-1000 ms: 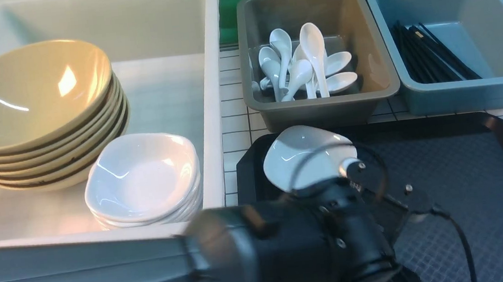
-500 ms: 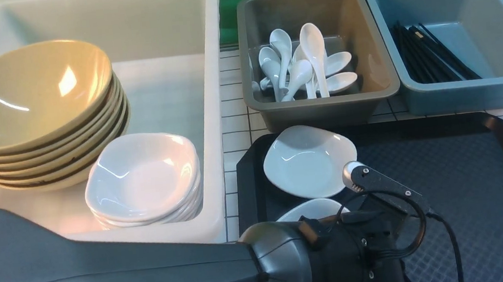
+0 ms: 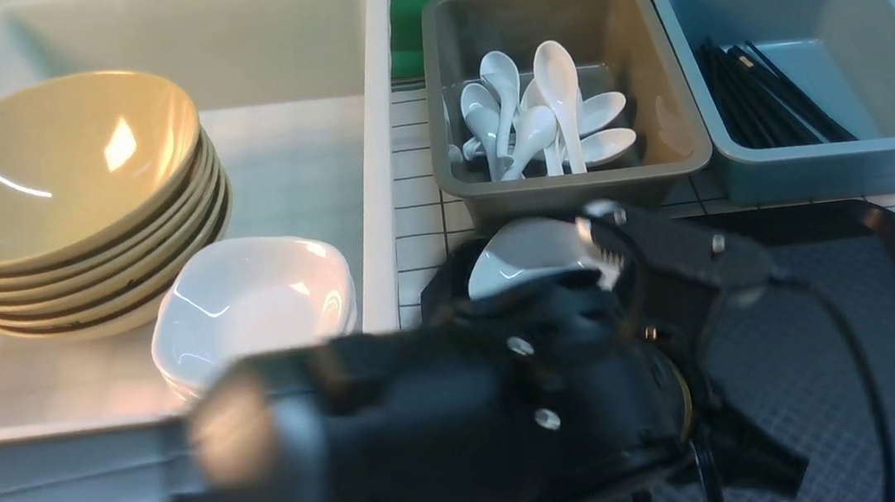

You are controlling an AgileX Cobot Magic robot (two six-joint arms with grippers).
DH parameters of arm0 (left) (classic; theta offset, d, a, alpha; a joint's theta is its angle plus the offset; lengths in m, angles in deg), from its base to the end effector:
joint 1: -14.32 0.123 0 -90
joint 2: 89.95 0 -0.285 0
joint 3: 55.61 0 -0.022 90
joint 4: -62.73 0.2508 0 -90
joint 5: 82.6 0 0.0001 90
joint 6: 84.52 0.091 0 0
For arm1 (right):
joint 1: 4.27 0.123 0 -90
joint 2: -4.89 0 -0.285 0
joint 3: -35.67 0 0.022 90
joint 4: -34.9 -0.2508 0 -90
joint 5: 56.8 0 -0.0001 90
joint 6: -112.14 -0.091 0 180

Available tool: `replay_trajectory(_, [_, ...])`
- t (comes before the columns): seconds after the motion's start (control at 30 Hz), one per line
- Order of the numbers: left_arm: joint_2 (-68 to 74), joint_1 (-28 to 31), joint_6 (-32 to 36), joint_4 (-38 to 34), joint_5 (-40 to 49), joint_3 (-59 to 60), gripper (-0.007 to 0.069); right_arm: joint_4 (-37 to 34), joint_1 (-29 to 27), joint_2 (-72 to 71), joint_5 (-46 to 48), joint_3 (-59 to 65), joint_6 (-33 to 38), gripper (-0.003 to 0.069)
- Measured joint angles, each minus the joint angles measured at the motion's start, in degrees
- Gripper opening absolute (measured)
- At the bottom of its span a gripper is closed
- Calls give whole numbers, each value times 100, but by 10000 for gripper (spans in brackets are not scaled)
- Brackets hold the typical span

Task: On white black table put chopsticks spoon bowls plates into blue grey white boxes.
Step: 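Grasp the small white bowl on the black tray by its rim with the left gripper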

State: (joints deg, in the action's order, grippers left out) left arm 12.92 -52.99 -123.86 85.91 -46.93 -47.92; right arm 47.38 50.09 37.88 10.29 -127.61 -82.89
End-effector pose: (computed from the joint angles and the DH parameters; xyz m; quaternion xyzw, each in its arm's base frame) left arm 0.1574 -0.3223 0.2617 0.3451 0.8801 -0.1329 0.2979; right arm 0.0252 0.0040 0.4175 -0.2695 0.8028 0.2081 0.4894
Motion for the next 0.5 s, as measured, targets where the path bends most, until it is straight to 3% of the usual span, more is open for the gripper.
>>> replay_trajectory(0.2, [-198, 0, 172, 73, 63, -235, 15, 89, 0, 0, 0, 0, 0, 46])
replay_trajectory(0.5, [-1186, 314, 730, 1104, 1874, -899, 15, 201, 0, 125, -33, 0, -135, 46])
